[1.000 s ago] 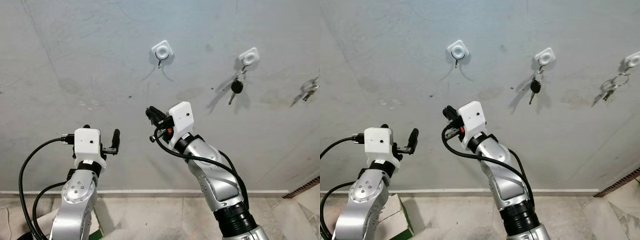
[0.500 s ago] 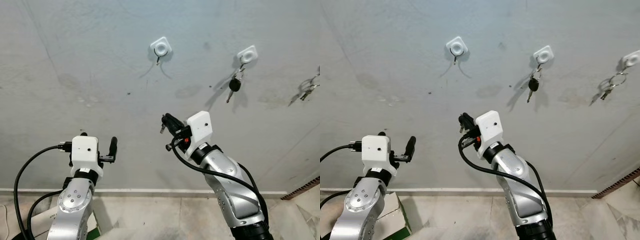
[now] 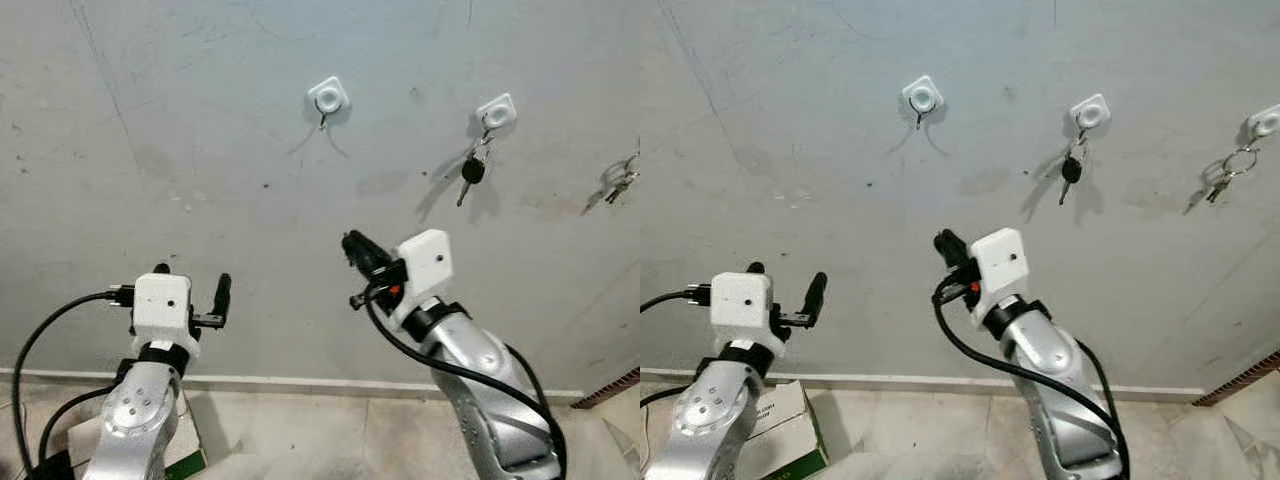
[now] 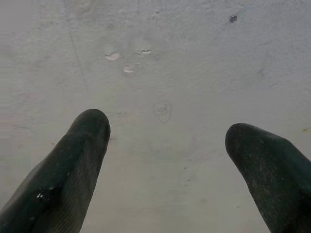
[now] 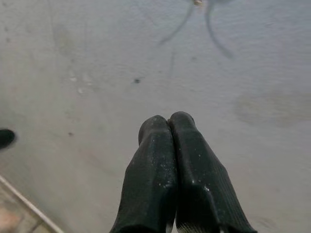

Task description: Hang keys on a hook

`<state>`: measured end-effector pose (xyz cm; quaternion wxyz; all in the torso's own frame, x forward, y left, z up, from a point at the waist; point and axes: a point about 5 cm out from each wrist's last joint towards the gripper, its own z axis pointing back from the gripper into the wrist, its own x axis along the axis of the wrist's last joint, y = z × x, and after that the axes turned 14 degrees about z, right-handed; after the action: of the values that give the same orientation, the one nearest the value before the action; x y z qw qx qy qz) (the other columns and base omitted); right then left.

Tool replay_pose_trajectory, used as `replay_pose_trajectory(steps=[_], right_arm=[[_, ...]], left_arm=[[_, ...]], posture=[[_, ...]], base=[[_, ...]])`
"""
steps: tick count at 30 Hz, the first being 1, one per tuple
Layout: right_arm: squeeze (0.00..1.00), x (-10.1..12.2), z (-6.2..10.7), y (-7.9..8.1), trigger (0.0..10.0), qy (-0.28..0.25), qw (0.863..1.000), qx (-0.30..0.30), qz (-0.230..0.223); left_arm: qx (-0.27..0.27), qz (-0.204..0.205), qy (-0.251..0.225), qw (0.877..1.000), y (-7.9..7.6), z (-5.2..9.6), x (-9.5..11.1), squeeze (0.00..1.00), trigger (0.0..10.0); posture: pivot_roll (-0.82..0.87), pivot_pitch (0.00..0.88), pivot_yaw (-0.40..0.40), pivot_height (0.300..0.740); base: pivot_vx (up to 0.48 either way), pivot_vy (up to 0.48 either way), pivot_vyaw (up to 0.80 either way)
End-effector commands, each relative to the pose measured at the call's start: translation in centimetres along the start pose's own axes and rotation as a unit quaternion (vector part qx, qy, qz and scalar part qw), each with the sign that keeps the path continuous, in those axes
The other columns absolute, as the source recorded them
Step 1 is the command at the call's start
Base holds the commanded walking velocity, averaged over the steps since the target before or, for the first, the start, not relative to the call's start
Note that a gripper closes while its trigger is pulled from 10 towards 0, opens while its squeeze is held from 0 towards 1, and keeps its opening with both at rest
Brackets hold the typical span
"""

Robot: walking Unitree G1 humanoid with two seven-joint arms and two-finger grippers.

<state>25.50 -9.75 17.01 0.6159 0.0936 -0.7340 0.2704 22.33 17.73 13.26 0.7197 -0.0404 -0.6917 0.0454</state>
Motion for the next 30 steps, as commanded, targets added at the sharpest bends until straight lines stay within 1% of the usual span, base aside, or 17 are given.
replay_pose_trajectory(steps=[1,2,3,5,9,12,16,21,30], right_arm=[[0.0,0.1,1.2,-1.0,10.0,0.009,1.0,-0.022,0.005],[0.0,0.0,1.4,-1.1,10.0,0.013,1.0,-0.026,0.007],[0.0,-0.3,2.1,-1.4,10.0,0.024,0.999,-0.038,0.007],[0.0,-1.0,3.2,-2.0,10.0,0.048,0.997,-0.06,0.002],[0.0,-1.5,3.9,-2.3,10.0,0.065,0.995,-0.076,-0.008],[0.0,-1.7,4.4,-2.4,10.0,0.079,0.994,-0.076,-0.006],[0.0,-1.8,4.5,-2.6,10.0,0.084,0.993,-0.077,-0.004],[0.0,-1.8,4.3,-2.8,10.0,0.084,0.993,-0.078,-0.002],[0.0,-1.7,4.1,-2.3,10.0,0.083,0.994,-0.069,-0.007]], left_arm=[[0.001,-0.001,-0.001,1.0,0.2,0.9,0.3,0.0,10.0],[0.001,0.0,-0.001,1.0,0.2,1.1,0.3,0.0,10.0],[0.001,0.002,0.004,1.0,0.2,1.7,0.2,0.0,10.0],[0.003,0.006,0.013,1.0,0.3,2.2,-0.1,0.0,10.0],[0.002,0.005,0.016,1.0,0.3,2.4,-0.2,0.0,10.0],[-0.003,0.008,0.015,1.0,0.2,2.2,0.0,0.0,10.0],[-0.013,0.013,0.017,1.0,0.1,2.2,0.0,0.0,10.0],[-0.017,0.013,0.022,1.0,-0.1,2.1,-0.1,0.0,10.0],[-0.013,0.012,0.023,1.0,-0.1,2.1,-0.2,0.0,10.0]], posture=[[0.11,0.049,-0.034,0.74],[0.11,0.049,-0.034,0.74],[0.11,0.051,-0.033,0.74],[0.11,0.051,-0.035,0.74],[0.11,0.052,-0.033,0.74],[0.1,0.05,-0.03,0.74],[0.1,0.048,-0.029,0.74],[0.1,0.045,-0.03,0.74],[0.11,0.042,-0.035,0.74]], base=[[0.0,0.0,0.0],[0.0,0.0,0.0],[0.0,0.0,0.0],[0.0,0.0,0.0],[0.0,0.0,0.0],[0.0,0.0,0.0],[0.0,0.0,0.0],[0.291,0.0,0.0],[0.32,0.0,0.0]])
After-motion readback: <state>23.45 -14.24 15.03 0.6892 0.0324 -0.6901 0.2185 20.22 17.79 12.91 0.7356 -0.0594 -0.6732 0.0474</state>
